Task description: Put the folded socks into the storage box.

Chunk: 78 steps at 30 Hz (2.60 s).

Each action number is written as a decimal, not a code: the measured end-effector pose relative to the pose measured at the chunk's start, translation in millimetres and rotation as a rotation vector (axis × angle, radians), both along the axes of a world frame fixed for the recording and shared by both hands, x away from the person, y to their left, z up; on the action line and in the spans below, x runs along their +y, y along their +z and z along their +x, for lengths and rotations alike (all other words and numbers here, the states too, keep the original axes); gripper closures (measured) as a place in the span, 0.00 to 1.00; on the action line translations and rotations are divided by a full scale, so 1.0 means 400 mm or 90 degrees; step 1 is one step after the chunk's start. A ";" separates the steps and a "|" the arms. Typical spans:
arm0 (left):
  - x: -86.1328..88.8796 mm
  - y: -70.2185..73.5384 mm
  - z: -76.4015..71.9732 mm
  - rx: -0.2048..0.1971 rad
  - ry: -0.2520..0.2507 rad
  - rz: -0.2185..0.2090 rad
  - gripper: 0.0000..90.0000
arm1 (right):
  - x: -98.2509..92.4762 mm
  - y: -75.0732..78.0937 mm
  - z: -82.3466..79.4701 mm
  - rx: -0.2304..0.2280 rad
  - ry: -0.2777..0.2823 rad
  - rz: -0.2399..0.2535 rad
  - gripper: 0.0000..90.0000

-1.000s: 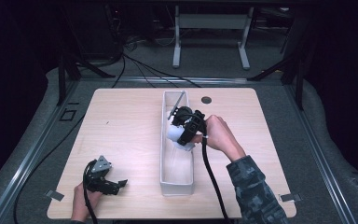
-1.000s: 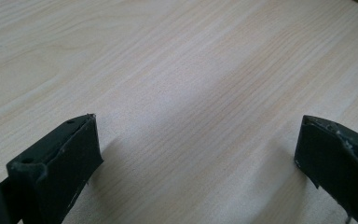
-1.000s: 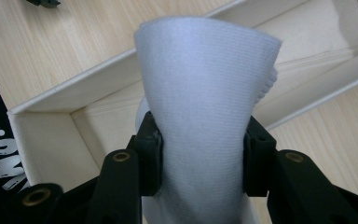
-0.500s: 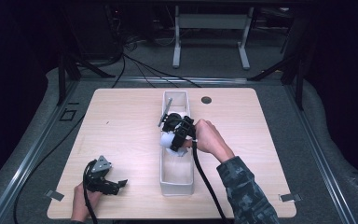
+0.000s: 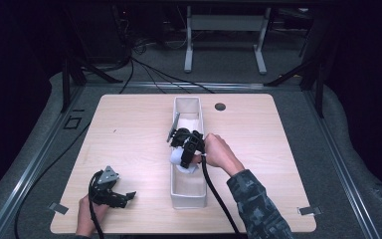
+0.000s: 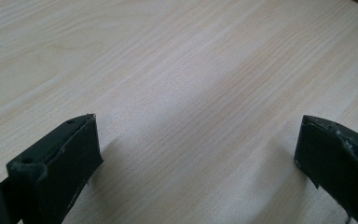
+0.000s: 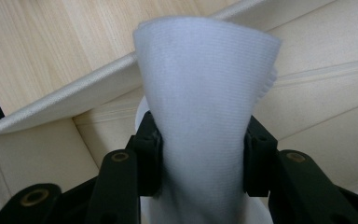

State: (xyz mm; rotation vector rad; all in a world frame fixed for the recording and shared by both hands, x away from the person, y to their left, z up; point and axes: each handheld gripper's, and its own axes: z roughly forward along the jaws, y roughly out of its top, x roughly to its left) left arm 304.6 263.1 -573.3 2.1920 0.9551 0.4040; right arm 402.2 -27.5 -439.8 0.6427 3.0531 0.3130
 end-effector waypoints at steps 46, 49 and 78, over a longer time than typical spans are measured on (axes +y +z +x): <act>0.000 0.000 0.000 0.000 0.000 0.000 0.00 | -0.008 -0.102 -0.011 0.017 0.032 -0.024 0.59; 0.000 0.000 0.000 0.000 0.000 0.000 0.00 | -0.006 -0.106 -0.012 0.012 0.031 -0.022 0.59; 0.000 0.000 0.000 0.000 0.000 0.000 0.00 | -0.011 -0.078 -0.030 -0.007 0.031 -0.022 0.65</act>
